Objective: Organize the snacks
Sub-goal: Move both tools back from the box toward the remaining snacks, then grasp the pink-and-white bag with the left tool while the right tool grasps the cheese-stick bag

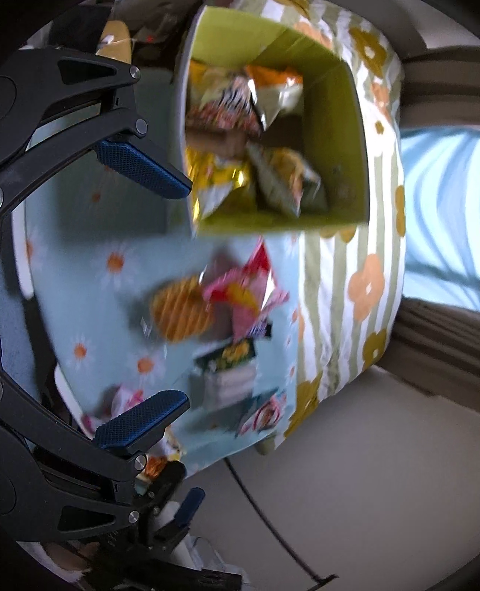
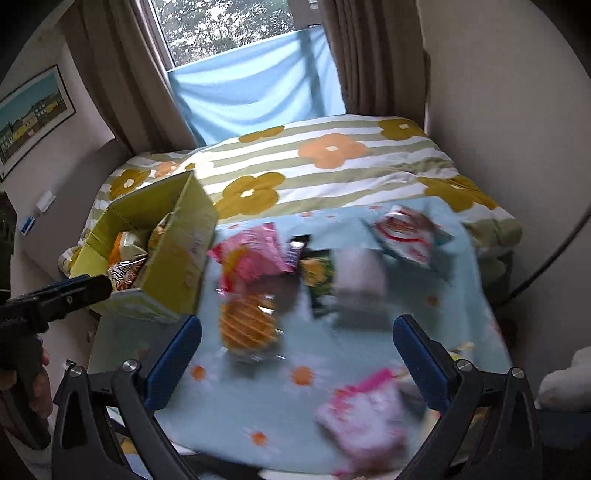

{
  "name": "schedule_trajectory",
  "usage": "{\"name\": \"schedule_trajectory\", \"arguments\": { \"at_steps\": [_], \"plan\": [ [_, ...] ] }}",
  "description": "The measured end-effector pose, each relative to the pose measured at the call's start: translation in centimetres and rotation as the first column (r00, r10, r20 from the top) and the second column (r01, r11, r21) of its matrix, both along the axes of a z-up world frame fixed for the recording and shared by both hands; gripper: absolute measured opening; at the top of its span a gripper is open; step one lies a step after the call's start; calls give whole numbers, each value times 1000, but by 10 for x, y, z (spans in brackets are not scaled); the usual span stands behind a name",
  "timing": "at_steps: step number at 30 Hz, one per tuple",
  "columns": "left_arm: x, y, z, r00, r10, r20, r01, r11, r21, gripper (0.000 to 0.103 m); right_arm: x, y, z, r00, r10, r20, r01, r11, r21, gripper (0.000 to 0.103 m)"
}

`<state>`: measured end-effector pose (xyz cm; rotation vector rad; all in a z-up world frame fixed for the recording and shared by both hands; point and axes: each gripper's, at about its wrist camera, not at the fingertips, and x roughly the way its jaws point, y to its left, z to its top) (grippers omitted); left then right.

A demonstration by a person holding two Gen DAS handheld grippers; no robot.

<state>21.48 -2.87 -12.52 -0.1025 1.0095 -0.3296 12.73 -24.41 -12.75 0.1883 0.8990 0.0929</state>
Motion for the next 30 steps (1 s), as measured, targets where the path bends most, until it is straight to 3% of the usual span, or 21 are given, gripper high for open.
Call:
{"name": "schedule_trajectory", "arguments": {
  "at_steps": [4,12,15,19,23,30],
  "plan": [
    [-17,-46,-11,1000,-8,-24,8,1000,-11,103,-15,-47,-3,1000,4,-1,-4,1000,-25,103],
    [-58,-134,-60,986,-40,-164,34,999,-39,103,-30,-112,-15,996,75,-56,-78,995,-58,103],
    [-70,-158,-83,975,-49,-216,43,999,-31,103,-31,-123,-25,992,88,-90,-95,993,-74,103],
    [-74,-178,-110,962,-31,-272,23,999,-33,103,-30,-133,-37,981,108,-160,-112,994,-19,103],
    [-73,-190,-129,959,5,-282,-7,1000,-5,103,-25,-132,-51,964,126,-235,-126,992,13,103],
    [-64,-203,-152,957,28,-290,-25,1000,12,102,-16,-127,-73,935,111,-337,-126,992,-21,103]
  ]
}}
